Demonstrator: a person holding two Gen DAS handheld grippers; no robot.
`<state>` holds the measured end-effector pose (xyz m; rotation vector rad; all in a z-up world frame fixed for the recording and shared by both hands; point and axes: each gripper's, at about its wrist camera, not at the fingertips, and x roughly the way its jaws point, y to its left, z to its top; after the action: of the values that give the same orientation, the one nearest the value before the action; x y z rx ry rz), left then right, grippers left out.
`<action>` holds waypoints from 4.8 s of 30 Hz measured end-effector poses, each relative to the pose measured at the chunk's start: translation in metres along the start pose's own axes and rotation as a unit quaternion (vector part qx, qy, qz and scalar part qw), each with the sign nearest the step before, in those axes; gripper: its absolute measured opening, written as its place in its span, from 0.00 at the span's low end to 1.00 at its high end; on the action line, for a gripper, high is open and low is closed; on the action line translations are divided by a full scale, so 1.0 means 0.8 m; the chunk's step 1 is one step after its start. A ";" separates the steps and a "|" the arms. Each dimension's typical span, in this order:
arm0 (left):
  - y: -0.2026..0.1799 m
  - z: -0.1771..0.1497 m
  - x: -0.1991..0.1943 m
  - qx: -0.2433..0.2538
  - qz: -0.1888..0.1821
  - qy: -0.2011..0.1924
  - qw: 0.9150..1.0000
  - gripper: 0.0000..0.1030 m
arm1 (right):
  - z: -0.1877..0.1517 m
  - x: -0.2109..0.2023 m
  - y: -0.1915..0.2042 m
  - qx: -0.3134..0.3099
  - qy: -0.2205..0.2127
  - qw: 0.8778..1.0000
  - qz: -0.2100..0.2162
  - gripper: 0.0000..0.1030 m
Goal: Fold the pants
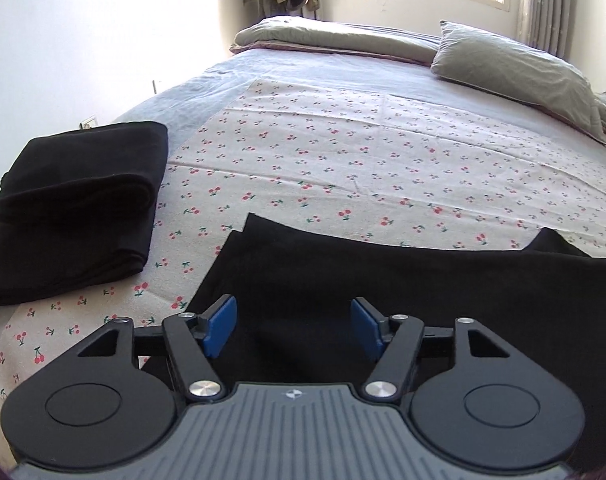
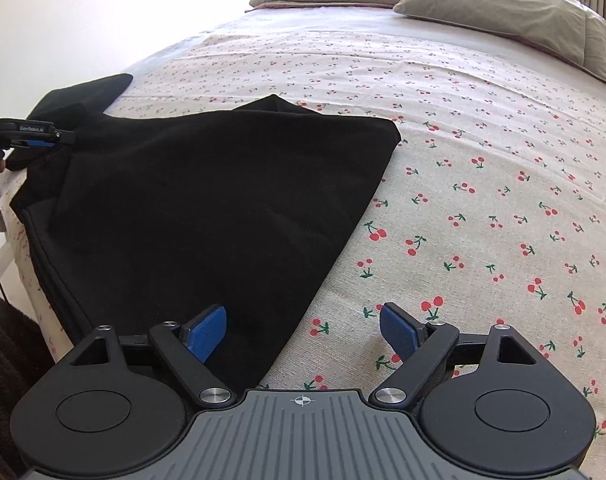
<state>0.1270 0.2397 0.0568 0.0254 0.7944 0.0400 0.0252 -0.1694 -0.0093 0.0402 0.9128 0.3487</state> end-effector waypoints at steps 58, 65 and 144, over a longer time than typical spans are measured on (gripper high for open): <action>-0.303 -0.214 -0.067 0.268 -0.217 -0.141 0.928 0.28 | 0.029 0.061 -0.094 0.204 -0.053 0.965 0.158 0.24; -0.309 -0.211 -0.076 0.222 -0.201 -0.135 0.944 0.10 | 0.068 0.090 -0.102 0.230 -0.088 0.963 0.110 0.05; -0.182 -0.103 -0.018 -0.041 -0.351 0.078 0.932 0.83 | 0.051 0.000 -0.033 0.114 -0.050 0.985 0.116 0.78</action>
<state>0.0620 0.0943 0.0034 -0.3471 0.9236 -0.6111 0.0646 -0.1892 0.0109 0.3734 0.8464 0.4533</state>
